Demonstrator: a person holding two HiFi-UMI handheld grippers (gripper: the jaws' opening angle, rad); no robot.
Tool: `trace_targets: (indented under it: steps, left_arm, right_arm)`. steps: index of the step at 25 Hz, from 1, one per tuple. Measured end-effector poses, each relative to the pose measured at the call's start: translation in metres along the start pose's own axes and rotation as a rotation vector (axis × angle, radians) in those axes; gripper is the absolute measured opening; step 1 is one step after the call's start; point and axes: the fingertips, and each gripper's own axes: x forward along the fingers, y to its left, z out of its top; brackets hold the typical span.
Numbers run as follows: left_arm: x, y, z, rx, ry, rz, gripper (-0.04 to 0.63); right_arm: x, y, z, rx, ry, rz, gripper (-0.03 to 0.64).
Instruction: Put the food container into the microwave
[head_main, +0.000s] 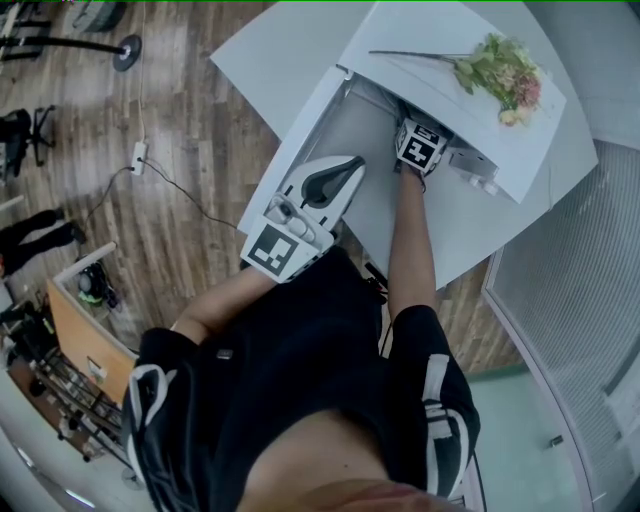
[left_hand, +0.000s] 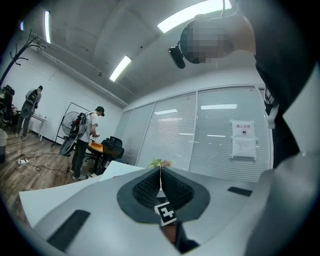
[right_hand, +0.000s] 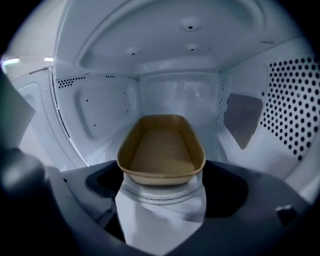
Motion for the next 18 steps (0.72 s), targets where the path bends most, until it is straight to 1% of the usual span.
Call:
trace_targets:
  steps: [3, 6, 9, 12, 13, 14, 16, 18]
  left_arm:
    - [-0.007, -0.007, 0.005, 0.0, -0.013, -0.005, 0.023]
    - [-0.021, -0.02, 0.013, 0.021, -0.019, -0.01, 0.023]
    - [-0.039, -0.042, 0.023, 0.038, -0.041, -0.019, 0.023]
    - [-0.068, -0.07, 0.033, 0.043, -0.075, -0.026, 0.023]
    - [-0.079, -0.08, 0.035, 0.05, -0.083, -0.027, 0.023]
    - [-0.09, -0.089, 0.036, 0.064, -0.089, -0.027, 0.023]
    - [-0.111, -0.108, 0.034, 0.094, -0.089, -0.025, 0.023]
    - [-0.131, -0.125, 0.035, 0.109, -0.095, -0.021, 0.023]
  right_arm:
    - [-0.01, -0.002, 0.002, 0.008, -0.019, -0.012, 0.488]
    - [-0.034, 0.001, 0.005, 0.012, -0.049, -0.024, 0.488]
    - [-0.076, 0.004, 0.002, 0.027, -0.084, -0.036, 0.486]
    - [-0.137, 0.013, -0.006, 0.053, -0.123, -0.009, 0.485]
    - [-0.161, 0.017, -0.009, 0.061, -0.141, 0.004, 0.473]
    - [-0.185, 0.02, -0.011, 0.069, -0.162, 0.017, 0.447]
    - [-0.235, 0.024, -0.014, 0.084, -0.211, 0.046, 0.343]
    - [-0.283, 0.029, -0.016, 0.098, -0.258, 0.083, 0.301]
